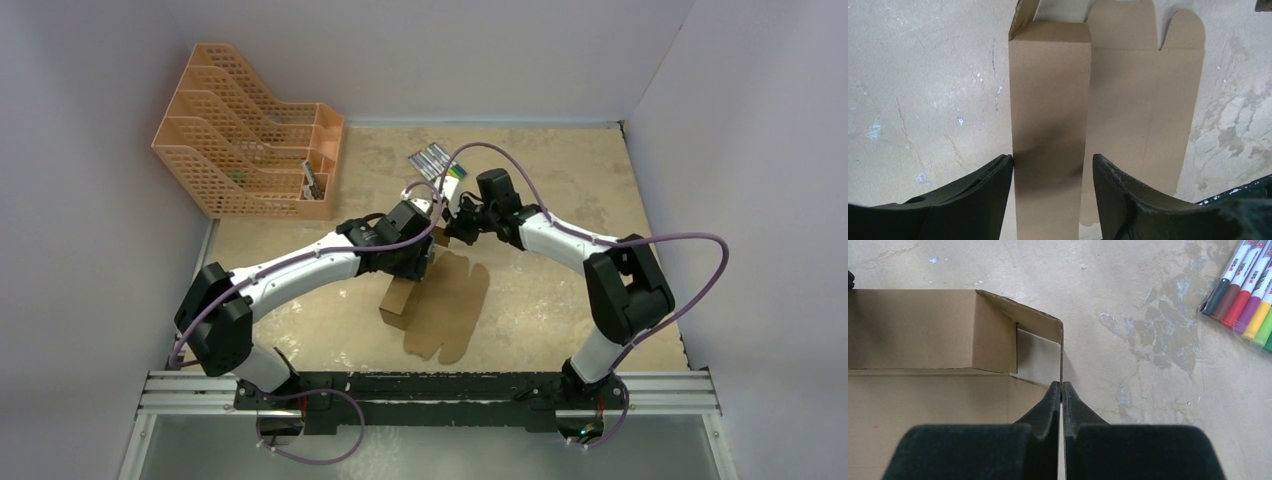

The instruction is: Fold the paper box

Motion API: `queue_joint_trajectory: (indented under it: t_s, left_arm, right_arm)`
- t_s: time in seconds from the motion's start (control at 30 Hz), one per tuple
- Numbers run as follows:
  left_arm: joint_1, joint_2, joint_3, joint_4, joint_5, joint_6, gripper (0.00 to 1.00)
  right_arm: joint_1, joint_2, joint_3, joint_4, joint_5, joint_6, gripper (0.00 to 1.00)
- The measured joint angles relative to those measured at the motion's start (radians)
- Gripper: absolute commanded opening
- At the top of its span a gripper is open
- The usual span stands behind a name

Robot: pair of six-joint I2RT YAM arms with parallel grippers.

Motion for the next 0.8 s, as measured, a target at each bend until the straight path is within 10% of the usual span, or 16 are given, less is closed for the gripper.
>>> queue_joint_trajectory:
  t_s: [0.8]
  left_arm:
    - [-0.005,0.037,0.000,0.051,-0.130,-0.106,0.48]
  right_arm:
    - [0.060,-0.183,-0.163,0.019,0.028,0.190,0.00]
